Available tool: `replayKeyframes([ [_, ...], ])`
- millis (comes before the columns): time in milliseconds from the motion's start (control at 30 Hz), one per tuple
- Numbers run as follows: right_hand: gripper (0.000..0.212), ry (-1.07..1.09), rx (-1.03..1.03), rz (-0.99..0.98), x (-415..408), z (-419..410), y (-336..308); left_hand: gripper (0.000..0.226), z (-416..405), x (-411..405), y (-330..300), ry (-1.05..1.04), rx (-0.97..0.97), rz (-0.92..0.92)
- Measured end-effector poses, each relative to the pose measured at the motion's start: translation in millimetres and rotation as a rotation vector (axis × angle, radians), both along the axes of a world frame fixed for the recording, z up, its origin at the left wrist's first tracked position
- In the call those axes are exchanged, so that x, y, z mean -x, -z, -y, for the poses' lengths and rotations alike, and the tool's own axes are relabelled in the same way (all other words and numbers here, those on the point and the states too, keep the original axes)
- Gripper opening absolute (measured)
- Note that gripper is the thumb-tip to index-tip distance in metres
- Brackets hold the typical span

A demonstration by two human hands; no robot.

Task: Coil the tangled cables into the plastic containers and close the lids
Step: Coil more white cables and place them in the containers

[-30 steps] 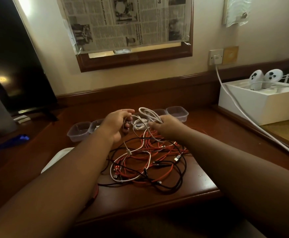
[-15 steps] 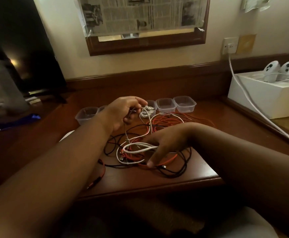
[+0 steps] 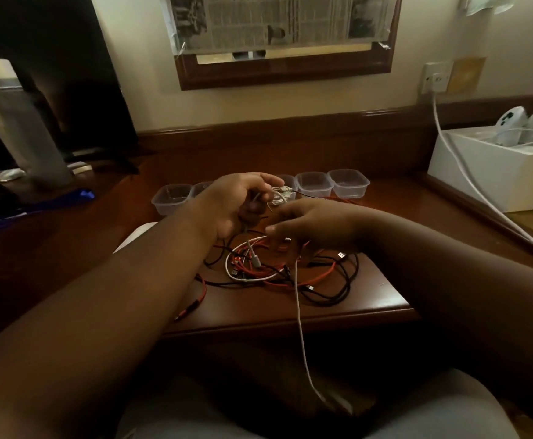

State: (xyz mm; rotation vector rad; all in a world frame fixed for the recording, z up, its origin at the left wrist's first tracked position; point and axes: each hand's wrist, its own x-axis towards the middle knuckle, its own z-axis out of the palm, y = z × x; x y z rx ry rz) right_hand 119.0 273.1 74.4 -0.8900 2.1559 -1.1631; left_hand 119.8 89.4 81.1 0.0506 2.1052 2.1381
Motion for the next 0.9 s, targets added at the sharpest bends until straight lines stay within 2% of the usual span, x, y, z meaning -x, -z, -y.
replayKeyframes([
  [67,0.018,0.031,-0.002,-0.021,-1.7,3.7,5.7,0.027,-4.9,-3.0,1.0,-0.031,-0.164,0.051],
  [200,0.030,-0.013,-0.162,-0.185,-14.7,12.0,13.5,0.031,-18.4,-7.4,3.2,-0.121,-0.453,0.119],
  [300,0.028,0.045,-0.100,-0.089,-22.8,16.5,14.2,0.034,-21.9,-9.4,0.9,-0.184,-0.546,0.144],
  [367,0.033,0.089,0.063,0.127,-25.2,17.4,10.1,0.033,-19.8,-12.1,0.2,-0.204,-0.445,0.114],
  [500,0.042,0.129,0.434,0.438,-21.2,16.1,-11.3,0.032,-16.2,-13.9,11.3,-0.211,-0.041,-0.035],
  [600,0.040,0.165,0.716,0.608,-16.3,14.7,-30.4,0.026,-17.4,-16.5,20.7,-0.099,0.014,-0.035],
  [667,0.040,0.190,0.804,0.618,-14.0,13.4,-38.3,0.016,-23.9,-22.4,23.3,-0.007,0.058,-0.013],
  [733,0.038,0.212,0.864,0.575,-13.8,13.7,-43.9,0.011,-33.4,-28.7,24.3,0.008,0.103,-0.002],
  [800,0.036,0.254,0.887,0.422,-14.7,13.7,-46.9,0.016,-40.7,-32.5,25.6,0.032,0.108,0.022],
  [833,0.034,0.289,0.865,0.268,-13.2,13.2,-46.8,0.017,-43.5,-34.0,25.7,0.051,0.083,0.041],
  [900,0.026,0.355,0.673,-0.242,-8.3,9.1,-43.3,0.016,-46.0,-37.1,25.5,0.060,0.007,0.073],
])
